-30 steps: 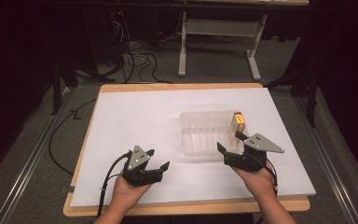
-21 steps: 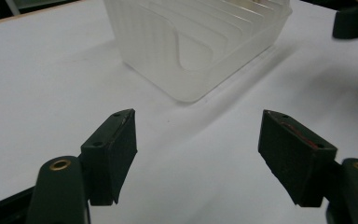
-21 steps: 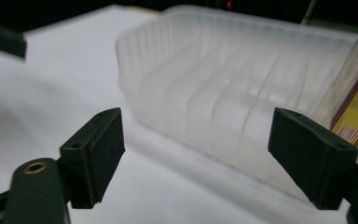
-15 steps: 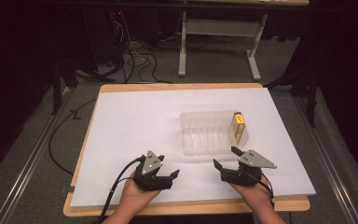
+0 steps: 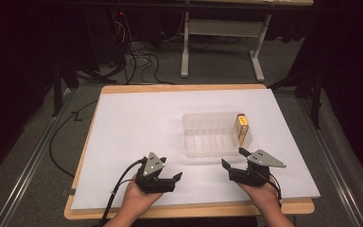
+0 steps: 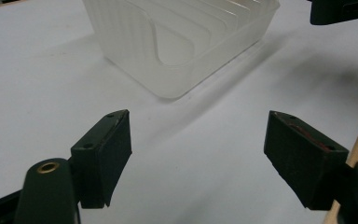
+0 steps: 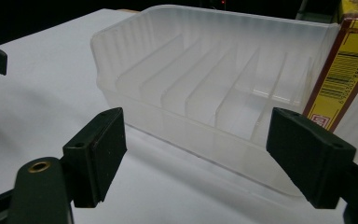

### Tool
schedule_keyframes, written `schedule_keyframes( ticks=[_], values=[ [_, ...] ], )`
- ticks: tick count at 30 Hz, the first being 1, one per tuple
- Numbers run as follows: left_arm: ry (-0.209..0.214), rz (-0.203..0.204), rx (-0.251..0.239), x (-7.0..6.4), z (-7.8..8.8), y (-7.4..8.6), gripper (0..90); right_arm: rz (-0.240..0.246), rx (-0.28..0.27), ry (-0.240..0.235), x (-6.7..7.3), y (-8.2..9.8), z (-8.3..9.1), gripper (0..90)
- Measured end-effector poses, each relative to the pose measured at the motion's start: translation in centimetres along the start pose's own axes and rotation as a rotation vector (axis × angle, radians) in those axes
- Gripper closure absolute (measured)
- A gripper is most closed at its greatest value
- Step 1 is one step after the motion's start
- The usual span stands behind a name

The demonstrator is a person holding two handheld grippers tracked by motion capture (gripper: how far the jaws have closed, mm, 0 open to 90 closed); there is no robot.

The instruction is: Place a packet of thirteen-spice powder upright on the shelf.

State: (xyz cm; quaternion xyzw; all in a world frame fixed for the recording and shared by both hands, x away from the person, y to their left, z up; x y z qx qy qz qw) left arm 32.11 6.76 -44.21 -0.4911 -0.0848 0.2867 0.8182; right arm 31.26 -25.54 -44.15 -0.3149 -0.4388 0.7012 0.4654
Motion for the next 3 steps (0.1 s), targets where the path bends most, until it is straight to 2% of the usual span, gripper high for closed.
schedule_keyframes(
  ticks=[3],
  values=[
    [-0.002,0.0,-0.002,0.05,0.14,-0.02,23.6,-0.004,0.007,-0.001,-0.01,0.02,-0.05,20.7]
  ],
)
Point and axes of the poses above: each handheld gripper's, and its own axes: z roughly backward along the jaws, y roughly out of its underside, x roughly to its left, the point moved 1 cm from there along -z, roughly forward along the jaws, and after that the axes turned 8 degrees about y, right-handed, at the moved point
